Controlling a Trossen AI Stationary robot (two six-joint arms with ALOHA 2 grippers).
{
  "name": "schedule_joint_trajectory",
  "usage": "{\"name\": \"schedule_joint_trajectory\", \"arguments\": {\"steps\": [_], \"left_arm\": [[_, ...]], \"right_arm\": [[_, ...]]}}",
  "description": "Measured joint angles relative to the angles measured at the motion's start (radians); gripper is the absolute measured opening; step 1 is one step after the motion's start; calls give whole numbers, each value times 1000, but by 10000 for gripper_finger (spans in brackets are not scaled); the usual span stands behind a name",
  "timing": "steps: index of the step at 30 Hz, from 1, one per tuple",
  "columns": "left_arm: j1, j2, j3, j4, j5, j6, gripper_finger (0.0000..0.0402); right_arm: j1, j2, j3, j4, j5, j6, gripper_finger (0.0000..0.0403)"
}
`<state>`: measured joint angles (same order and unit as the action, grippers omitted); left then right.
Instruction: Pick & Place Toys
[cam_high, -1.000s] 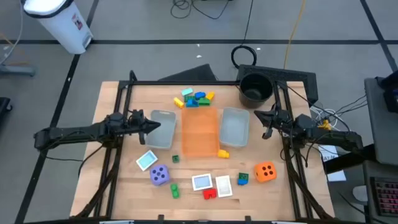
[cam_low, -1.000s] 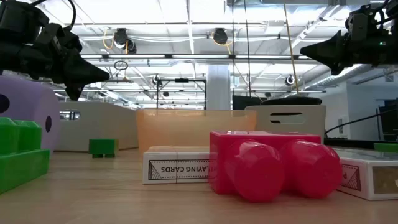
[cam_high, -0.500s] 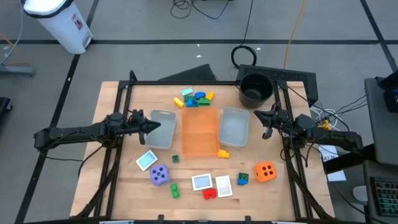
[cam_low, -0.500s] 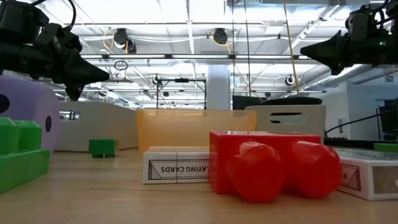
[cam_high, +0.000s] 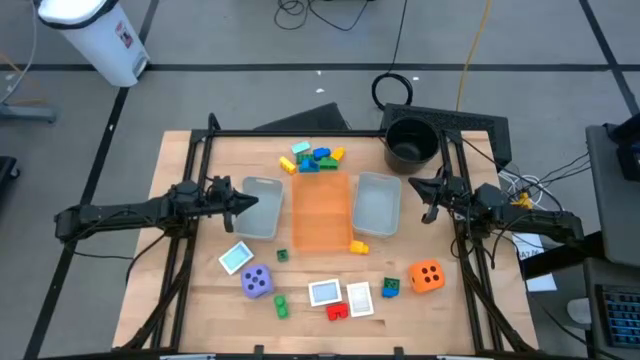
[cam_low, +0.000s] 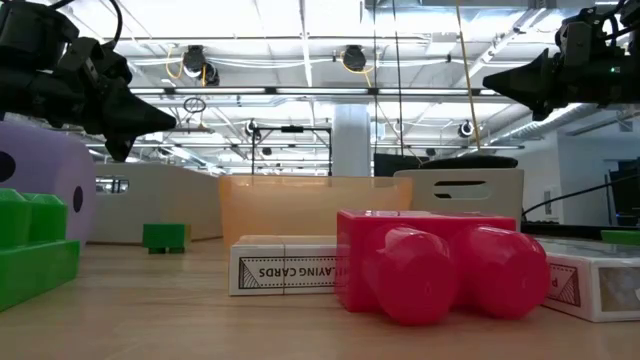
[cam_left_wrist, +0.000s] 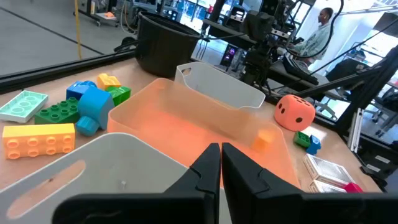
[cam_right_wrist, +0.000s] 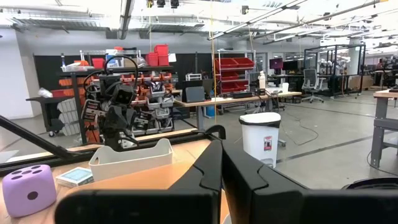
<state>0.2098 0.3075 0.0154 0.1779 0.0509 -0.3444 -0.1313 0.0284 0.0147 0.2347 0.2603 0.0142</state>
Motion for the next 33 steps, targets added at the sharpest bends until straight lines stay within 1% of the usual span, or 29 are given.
{"name": "schedule_joint_trajectory", "arguments": {"steps": [10, 13, 15, 18, 20, 23, 26, 30, 32, 33], "left_arm": [[0, 0, 0, 0, 0, 0, 19], [0, 0, 0, 0, 0, 0, 19], [0, 0, 0, 0, 0, 0, 19], [0, 0, 0, 0, 0, 0, 19], [0, 0, 0, -1, 0, 0, 19], [0, 0, 0, 0, 0, 0, 19], [0, 0, 0, -1, 0, 0, 19], [0, 0, 0, 0, 0, 0, 19], [0, 0, 0, 0, 0, 0, 19], [0, 0, 0, 2, 0, 0, 19]], "right_arm": [[0, 0, 0, 0, 0, 9, 2], [0, 0, 0, 7, -2, 80, 2], [0, 5, 0, 49, -10, 119, 2], [0, 24, 19, 146, -77, 128, 2], [1, 57, 50, 203, -130, 94, 2], [0, 157, 113, 172, -183, 22, 2], [1, 290, 233, 165, -212, 21, 2], [0, 515, 386, 98, -204, 56, 2], [0, 629, 460, 109, -198, 53, 2], [1, 682, 495, 116, -179, 55, 2]]}}
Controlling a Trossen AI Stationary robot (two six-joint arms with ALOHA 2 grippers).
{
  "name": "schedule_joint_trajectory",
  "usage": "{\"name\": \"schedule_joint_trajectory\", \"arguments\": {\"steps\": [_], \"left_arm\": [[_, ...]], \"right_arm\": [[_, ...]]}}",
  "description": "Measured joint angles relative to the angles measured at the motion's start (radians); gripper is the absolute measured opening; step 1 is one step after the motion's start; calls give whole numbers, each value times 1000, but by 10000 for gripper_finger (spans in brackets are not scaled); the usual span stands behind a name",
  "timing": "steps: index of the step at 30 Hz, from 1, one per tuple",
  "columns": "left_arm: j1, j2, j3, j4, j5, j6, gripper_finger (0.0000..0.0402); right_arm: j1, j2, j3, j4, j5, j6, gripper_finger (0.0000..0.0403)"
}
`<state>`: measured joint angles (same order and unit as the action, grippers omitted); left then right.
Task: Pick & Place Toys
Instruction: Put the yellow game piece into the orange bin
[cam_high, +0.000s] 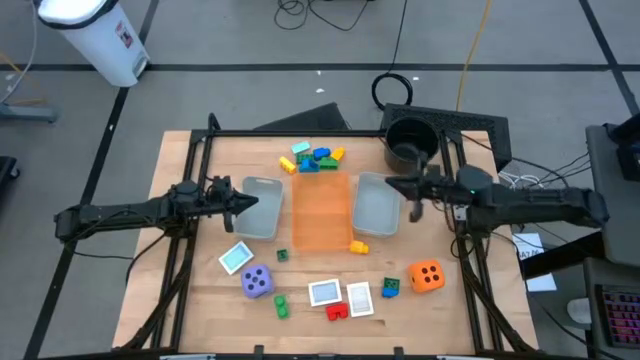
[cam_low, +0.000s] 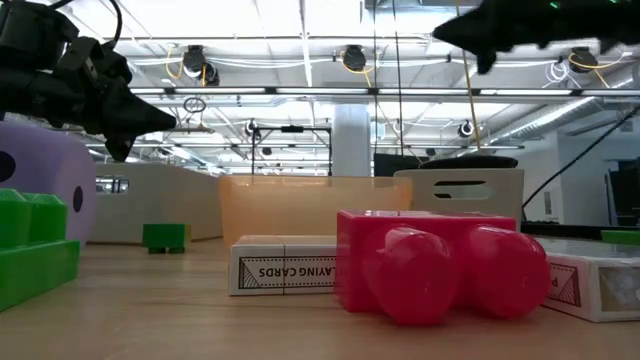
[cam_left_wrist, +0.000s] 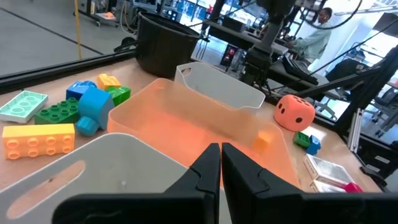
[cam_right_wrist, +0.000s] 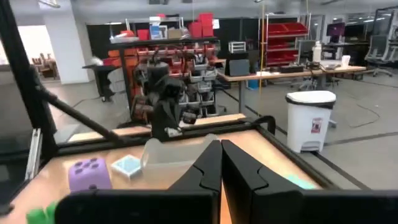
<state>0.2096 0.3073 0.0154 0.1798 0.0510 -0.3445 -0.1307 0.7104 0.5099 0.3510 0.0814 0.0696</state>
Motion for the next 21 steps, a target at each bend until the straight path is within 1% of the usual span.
{"name": "schedule_joint_trajectory", "arguments": {"steps": [3, 5, 9, 11, 15, 17, 19, 21], "left_arm": [[0, 0, 0, 2, 0, 0, 19], [0, 0, 0, 4, -2, 0, 19], [0, 0, 0, 15, -8, 5, 19], [0, 0, 0, 39, -8, -62, 19], [0, 0, 0, 151, -8, -316, 19], [0, 0, 0, 214, -8, -406, 19], [0, 0, 0, 272, -8, -440, 19], [0, 0, 0, 310, -9, -436, 19]], "right_arm": [[-1, 157, 77, 38, 49, 66, 2], [-1, 254, 100, 93, 49, 145, 2], [0, 406, 115, 333, 48, 331, 2], [-1, 470, 117, 434, 48, 382, 2], [-1, 557, 116, 577, 49, 469, 2], [-1, 588, 116, 632, 49, 528, 2], [-1, 610, 116, 654, 49, 574, 2], [-1, 625, 116, 674, 50, 600, 2]]}}
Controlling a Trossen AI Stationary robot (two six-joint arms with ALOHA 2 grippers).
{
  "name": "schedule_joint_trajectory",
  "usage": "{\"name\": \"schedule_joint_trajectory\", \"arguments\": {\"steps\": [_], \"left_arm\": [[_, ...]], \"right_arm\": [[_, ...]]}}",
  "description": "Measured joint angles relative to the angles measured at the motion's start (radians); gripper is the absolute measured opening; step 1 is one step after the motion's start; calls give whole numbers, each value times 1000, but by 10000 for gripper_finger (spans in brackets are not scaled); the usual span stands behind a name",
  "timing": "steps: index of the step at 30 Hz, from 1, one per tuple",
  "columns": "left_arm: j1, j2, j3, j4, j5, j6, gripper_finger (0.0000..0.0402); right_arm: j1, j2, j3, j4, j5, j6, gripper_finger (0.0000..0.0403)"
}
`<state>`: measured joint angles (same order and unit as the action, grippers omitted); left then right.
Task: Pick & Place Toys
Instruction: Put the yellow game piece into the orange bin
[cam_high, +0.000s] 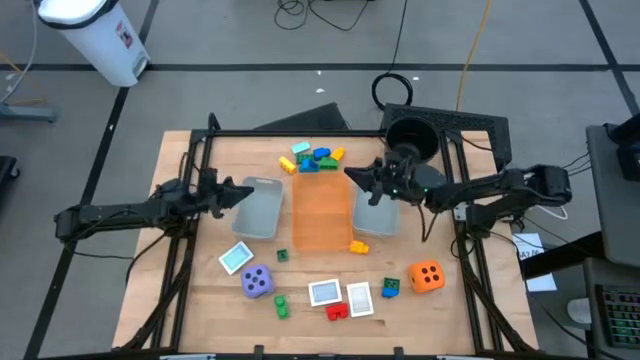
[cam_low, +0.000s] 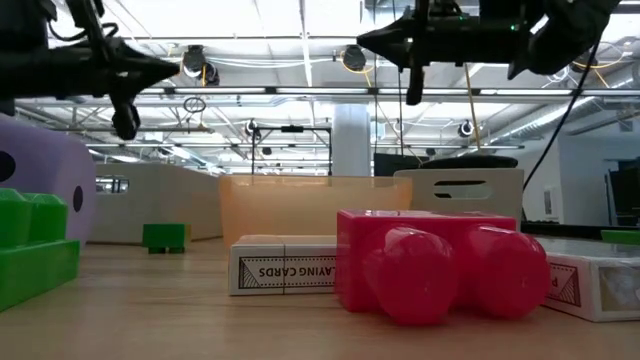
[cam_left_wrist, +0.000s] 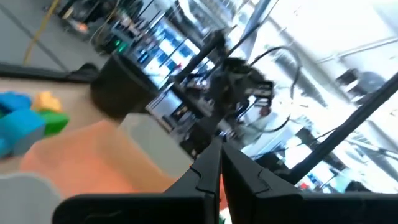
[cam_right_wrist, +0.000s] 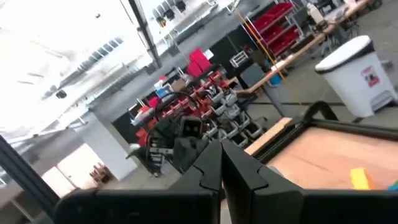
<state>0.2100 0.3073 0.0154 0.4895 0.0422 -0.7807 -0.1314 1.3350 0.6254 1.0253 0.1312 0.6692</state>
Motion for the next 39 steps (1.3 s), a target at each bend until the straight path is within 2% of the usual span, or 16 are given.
{"name": "schedule_joint_trajectory", "arguments": {"steps": [8, 13, 17, 21, 23, 27, 31, 34, 39], "left_arm": [[0, 0, 4, 139, -105, -58, 19], [0, 1, 61, 105, -106, 65, 19], [1, 38, 188, -120, -150, 231, 20], [18, 148, 364, -374, -149, 379, 31], [34, 225, 439, -463, -137, 434, 50], [82, 397, 587, -513, -114, 490, 111], [150, 571, 735, -617, -111, 515, 183], [209, 687, 835, -729, -111, 520, 228], [314, 877, 978, -874, -31, 657, 276]], "right_arm": [[0, 24, 1, 48, 47, 107, 2], [-5, 23, 14, 182, 50, 126, 2], [-6, 23, 89, 150, 48, 121, 3], [-12, 22, 209, -15, -7, 69, 27], [-13, 23, 275, -126, -40, 47, 50], [-13, 22, 381, -319, -58, -52, 104], [-22, 22, 411, -426, -56, -122, 159], [-51, 22, 413, -481, -71, -73, 198], [-131, 24, 413, -615, -241, -54, 250]]}}
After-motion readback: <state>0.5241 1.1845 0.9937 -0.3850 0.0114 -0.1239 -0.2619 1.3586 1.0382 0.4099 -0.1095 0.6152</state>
